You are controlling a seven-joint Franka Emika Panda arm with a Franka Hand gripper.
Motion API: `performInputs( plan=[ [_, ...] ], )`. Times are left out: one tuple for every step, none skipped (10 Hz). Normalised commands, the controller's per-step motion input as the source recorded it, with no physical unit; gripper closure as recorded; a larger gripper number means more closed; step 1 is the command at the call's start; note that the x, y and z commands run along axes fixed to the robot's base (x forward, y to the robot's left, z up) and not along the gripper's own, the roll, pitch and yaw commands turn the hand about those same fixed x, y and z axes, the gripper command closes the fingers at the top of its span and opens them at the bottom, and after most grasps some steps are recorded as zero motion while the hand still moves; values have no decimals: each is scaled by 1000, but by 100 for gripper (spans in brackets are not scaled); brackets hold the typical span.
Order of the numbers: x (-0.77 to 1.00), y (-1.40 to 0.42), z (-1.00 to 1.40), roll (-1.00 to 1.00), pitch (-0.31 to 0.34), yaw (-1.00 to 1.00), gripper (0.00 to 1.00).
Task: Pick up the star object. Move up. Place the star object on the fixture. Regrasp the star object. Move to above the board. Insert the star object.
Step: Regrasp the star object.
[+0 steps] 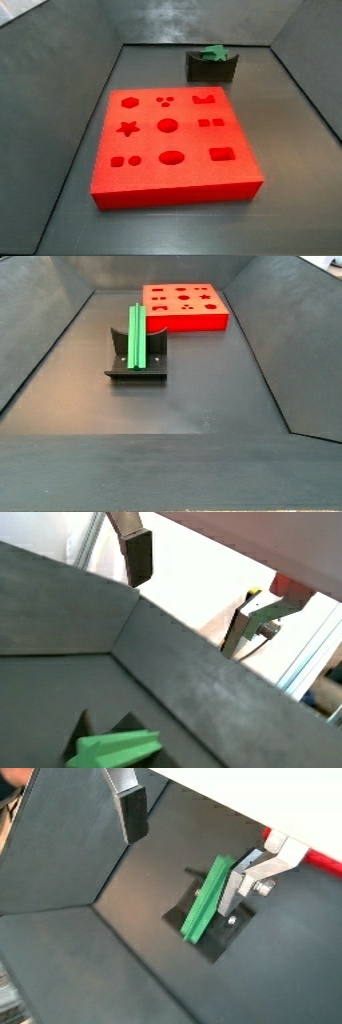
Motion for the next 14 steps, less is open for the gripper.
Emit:
performInputs(
  plan=[
    [111,-54,-13,546,175,190,0],
    [107,-49,-6,327,142,212,0],
    [98,-39,2,231,109,218,0],
    [93,-41,0,199,83,220,0],
    [86,-48,-10,175,39,211,0],
    [30,40,-1000,266,40,234,0],
    [35,39,-1000,262,24,213,0],
    [43,33,-1000,239,-10,186,0],
    [50,27,-1000,196,-37,160,0],
    [64,22,-1000,145,-70,127,0],
    [73,19,-1000,118,-85,100,0],
    [86,17,-1000,101,-94,71,0],
    [95,15,-1000,88,-91,46,0],
    [109,12,-1000,82,-82,18,0]
  ],
)
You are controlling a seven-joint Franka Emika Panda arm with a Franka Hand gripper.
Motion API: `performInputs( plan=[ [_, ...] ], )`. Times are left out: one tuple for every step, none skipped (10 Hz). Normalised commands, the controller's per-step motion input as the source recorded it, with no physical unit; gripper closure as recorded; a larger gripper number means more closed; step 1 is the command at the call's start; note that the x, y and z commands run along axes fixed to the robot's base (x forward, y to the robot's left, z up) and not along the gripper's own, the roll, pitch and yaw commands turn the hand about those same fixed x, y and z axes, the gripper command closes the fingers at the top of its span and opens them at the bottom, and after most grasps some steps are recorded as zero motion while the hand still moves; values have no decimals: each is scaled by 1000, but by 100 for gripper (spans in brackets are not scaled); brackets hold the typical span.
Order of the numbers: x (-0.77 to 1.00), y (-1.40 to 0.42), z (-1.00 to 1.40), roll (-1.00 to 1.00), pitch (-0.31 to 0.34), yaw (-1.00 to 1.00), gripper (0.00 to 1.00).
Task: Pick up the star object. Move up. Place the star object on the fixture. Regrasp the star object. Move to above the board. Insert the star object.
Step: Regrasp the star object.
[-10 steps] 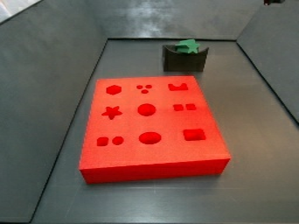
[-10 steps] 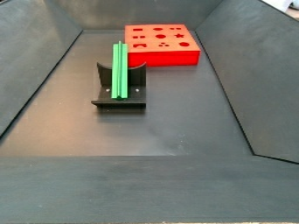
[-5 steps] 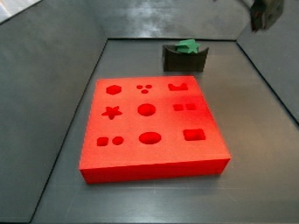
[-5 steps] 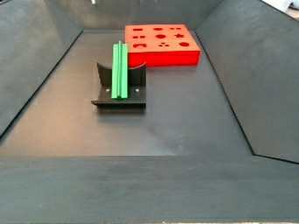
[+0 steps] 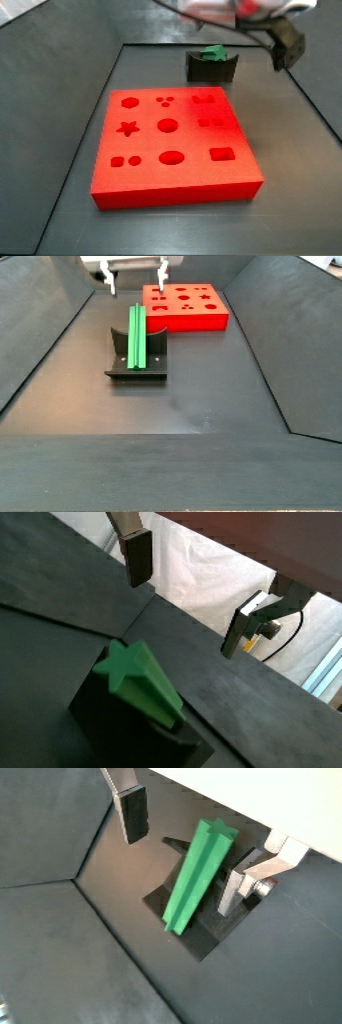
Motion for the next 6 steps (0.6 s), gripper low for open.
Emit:
performInputs(
  plan=[
    [118,10,-1000,81,-65,1,0],
    [130,3,-1000,82,-48,-10,0],
    [122,-4,-866,84,-26,-14,0],
    [113,-4,-716,82,-4,-14,0],
    [97,-6,-522,83,10,-5,0],
    [84,-7,-383,78,13,9,0]
  ],
)
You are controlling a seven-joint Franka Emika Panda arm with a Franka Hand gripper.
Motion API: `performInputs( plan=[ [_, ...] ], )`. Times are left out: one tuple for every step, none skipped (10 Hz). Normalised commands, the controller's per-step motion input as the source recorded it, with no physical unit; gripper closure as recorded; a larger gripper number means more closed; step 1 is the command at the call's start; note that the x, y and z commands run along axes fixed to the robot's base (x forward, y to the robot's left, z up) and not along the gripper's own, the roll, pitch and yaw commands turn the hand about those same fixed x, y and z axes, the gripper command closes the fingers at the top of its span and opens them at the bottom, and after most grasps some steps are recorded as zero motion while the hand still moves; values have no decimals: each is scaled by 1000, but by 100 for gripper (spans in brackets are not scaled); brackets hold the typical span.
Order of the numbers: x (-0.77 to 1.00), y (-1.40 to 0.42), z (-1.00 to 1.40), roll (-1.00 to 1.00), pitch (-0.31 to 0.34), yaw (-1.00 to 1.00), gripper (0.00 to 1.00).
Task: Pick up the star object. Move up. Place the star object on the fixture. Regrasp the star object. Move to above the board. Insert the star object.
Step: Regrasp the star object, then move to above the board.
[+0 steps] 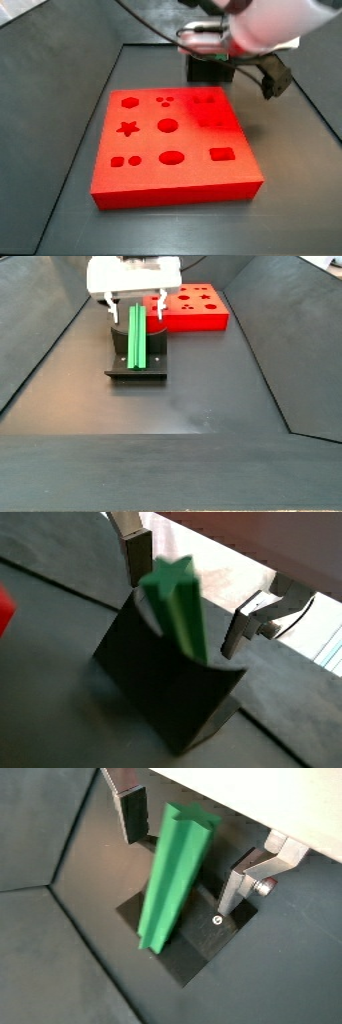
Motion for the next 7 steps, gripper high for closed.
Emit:
performInputs(
  plan=[
    [78,-5,-243,77,14,20,0],
    [0,0,0,0,0,0,100],
    [-233,126,1000,-9,240,-97,100],
    [-233,123,1000,-29,228,-84,100],
    [-228,118,1000,-71,195,-20,100],
    [-219,113,1000,-94,172,43,100],
    [-209,106,1000,-90,152,91,100]
  ],
)
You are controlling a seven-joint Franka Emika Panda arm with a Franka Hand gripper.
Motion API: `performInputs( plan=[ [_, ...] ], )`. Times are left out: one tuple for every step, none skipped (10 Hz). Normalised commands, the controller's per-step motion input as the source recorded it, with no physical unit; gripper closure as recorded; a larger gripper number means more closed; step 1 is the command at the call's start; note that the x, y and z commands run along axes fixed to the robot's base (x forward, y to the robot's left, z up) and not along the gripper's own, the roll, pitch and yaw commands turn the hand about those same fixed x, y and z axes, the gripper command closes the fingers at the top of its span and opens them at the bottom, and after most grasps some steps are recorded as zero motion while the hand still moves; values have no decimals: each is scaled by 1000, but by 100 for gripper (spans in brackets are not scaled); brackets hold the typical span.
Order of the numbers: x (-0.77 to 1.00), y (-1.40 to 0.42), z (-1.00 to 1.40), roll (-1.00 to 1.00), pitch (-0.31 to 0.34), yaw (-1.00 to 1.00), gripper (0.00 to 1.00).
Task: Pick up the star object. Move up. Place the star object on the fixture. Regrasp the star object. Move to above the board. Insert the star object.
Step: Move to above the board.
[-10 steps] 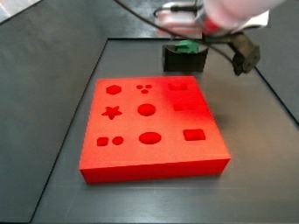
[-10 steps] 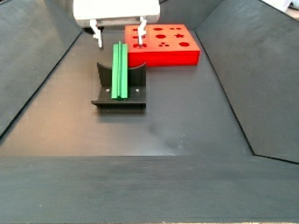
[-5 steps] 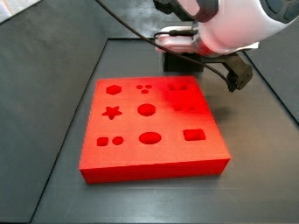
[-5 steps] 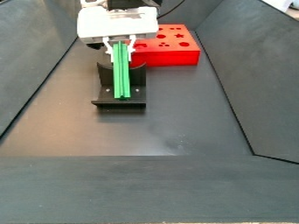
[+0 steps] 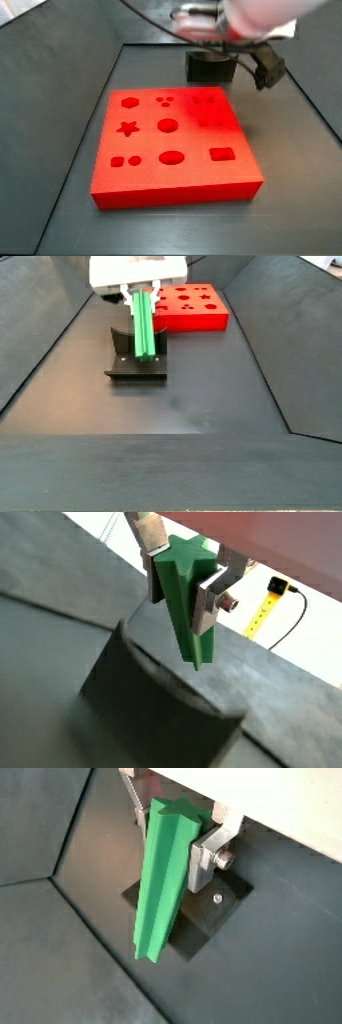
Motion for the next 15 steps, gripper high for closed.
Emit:
performInputs(
  plan=[
    [-202,102,1000,-74,123,112,100],
    [-195,97,1000,-60,87,126,100],
    [-188,92,1000,-56,46,131,100],
    [-184,88,1000,-47,13,122,100],
    [-176,82,1000,-51,-31,102,100],
    [-170,77,1000,-48,-53,79,100],
    [-164,73,1000,-49,-66,43,100],
    [-161,70,1000,-48,-65,25,100],
    [-152,62,1000,-50,-54,-10,100],
    [-144,58,1000,-53,-40,-32,100],
    [-136,50,1000,-55,-15,-45,100],
    [-131,46,1000,-61,3,-46,100],
    [-128,44,1000,-65,18,-46,100],
    [-84,26,742,-63,48,-37,100],
    [-61,13,558,-64,63,-27,100]
  ],
)
